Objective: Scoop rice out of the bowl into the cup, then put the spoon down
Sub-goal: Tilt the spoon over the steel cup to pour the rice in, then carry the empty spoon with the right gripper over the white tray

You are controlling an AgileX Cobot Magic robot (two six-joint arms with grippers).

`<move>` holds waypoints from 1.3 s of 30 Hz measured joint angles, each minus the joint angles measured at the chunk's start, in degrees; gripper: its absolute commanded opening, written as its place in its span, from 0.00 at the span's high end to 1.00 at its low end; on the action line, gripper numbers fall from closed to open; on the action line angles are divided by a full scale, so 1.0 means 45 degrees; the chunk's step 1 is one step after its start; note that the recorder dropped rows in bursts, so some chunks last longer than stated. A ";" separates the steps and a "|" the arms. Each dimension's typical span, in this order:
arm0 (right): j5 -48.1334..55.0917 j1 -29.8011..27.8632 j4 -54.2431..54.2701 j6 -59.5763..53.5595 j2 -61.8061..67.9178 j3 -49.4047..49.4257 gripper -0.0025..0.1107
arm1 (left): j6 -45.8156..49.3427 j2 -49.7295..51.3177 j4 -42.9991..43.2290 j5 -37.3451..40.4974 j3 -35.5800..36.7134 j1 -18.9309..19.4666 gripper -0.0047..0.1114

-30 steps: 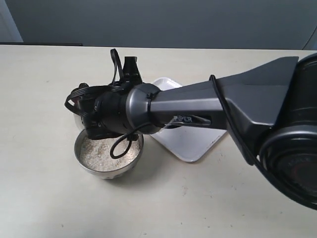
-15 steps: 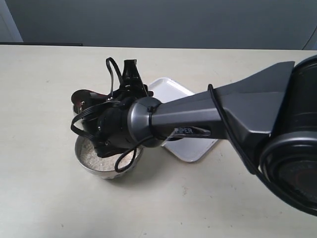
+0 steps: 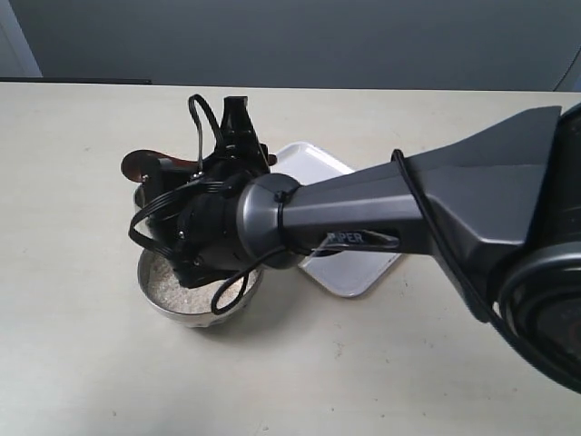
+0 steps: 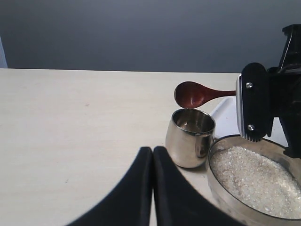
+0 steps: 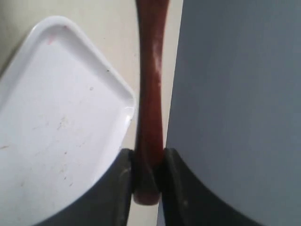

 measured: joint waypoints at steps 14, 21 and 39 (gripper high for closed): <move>-0.0330 0.0000 0.0944 0.0046 -0.1125 0.0000 0.99 | 0.0000 0.0000 0.0000 0.0000 0.0000 0.0000 0.96; -0.0350 -0.1331 0.4158 -0.0225 -0.2672 0.0000 0.99 | 0.0000 0.0000 0.0000 0.0000 0.0000 0.0000 0.96; 0.1252 -0.6769 1.6162 -0.7697 -0.3765 0.0000 0.99 | 0.0000 0.0000 0.0000 0.0000 0.0000 0.0000 0.96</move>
